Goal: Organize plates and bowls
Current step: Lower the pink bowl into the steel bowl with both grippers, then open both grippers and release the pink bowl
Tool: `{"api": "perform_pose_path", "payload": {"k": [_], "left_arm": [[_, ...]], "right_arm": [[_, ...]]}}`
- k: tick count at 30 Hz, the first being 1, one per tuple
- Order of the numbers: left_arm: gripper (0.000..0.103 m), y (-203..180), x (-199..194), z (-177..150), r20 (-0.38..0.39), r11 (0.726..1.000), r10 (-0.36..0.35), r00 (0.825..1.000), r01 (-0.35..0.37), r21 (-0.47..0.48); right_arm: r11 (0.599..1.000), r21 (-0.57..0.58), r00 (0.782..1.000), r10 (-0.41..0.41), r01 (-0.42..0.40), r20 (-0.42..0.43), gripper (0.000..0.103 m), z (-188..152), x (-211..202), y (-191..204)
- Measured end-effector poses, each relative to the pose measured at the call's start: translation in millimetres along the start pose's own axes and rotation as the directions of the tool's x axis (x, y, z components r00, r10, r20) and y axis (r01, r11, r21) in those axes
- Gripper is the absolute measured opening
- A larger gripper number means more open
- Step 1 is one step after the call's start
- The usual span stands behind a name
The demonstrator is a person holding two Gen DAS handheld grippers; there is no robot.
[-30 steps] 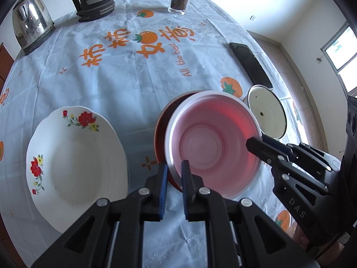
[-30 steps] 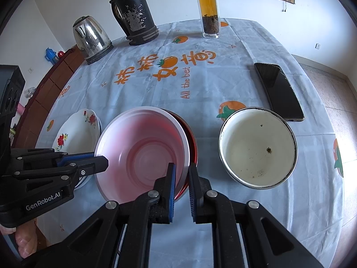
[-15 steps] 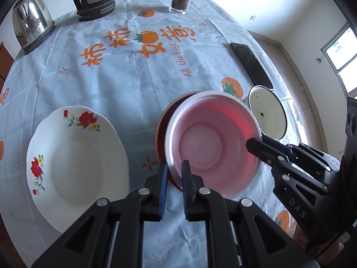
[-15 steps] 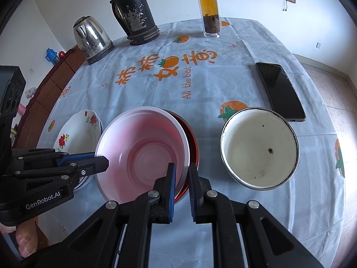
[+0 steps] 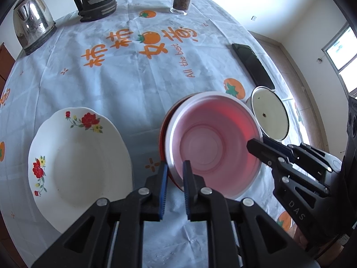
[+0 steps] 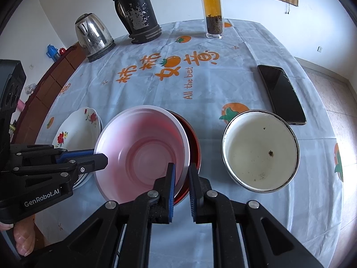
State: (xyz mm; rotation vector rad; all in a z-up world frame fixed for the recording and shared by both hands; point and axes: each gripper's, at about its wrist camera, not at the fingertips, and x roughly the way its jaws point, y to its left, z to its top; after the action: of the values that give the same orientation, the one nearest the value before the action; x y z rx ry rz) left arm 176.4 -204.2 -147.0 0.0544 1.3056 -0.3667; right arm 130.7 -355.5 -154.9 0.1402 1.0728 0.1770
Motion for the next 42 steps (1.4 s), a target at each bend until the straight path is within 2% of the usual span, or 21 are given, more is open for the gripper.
{"api": "perform_pose_path", "payload": {"k": [11, 18, 26, 27, 28, 29, 31, 38, 40, 42], "left_arm": [[0.021, 1, 3, -1, -0.006, 1.0, 0.01, 1.0, -0.01, 0.009], [0.021, 2, 4, -2, -0.011, 1.0, 0.009, 1.0, -0.009, 0.007], [0.029, 1, 3, -2, -0.01, 1.0, 0.012, 1.0, -0.012, 0.004], [0.029, 1, 3, -2, -0.01, 1.0, 0.011, 1.0, -0.011, 0.004], [0.029, 0, 3, -2, -0.012, 1.0, 0.01, 1.0, -0.01, 0.004], [0.029, 0, 3, -2, -0.012, 1.0, 0.009, 1.0, -0.009, 0.004], [0.029, 0, 3, -3, -0.013, 1.0, 0.008, 1.0, -0.008, 0.002], [0.029, 0, 2, -3, -0.011, 1.0, 0.014, 1.0, -0.014, 0.002], [0.032, 0, 1, -3, -0.008, 1.0, 0.015, 1.0, -0.015, 0.003], [0.04, -1, 0, -3, -0.004, 1.0, 0.022, 1.0, -0.022, 0.004]], "right_arm": [[0.998, -0.052, 0.999, -0.038, 0.038, 0.008, 0.014, -2, 0, 10], [0.996, -0.067, 0.999, -0.05, 0.05, 0.014, 0.014, -2, 1, 10], [0.99, -0.107, 0.996, -0.085, 0.088, 0.029, 0.016, -3, 0, 17], [0.989, -0.111, 0.995, -0.098, 0.101, 0.034, 0.018, -3, 0, 16], [0.987, -0.116, 0.993, -0.108, 0.112, 0.04, 0.026, -3, -1, 17], [0.984, -0.122, 0.991, -0.123, 0.128, 0.048, 0.04, -3, -2, 18], [0.978, -0.141, 0.987, -0.146, 0.154, 0.067, 0.06, -3, -3, 21], [0.975, -0.166, 0.986, -0.138, 0.151, 0.089, 0.062, -4, -6, 26], [0.975, -0.161, 0.986, -0.139, 0.151, 0.088, 0.062, -4, -6, 25], [0.976, -0.156, 0.986, -0.14, 0.152, 0.086, 0.062, -4, -6, 24]]}}
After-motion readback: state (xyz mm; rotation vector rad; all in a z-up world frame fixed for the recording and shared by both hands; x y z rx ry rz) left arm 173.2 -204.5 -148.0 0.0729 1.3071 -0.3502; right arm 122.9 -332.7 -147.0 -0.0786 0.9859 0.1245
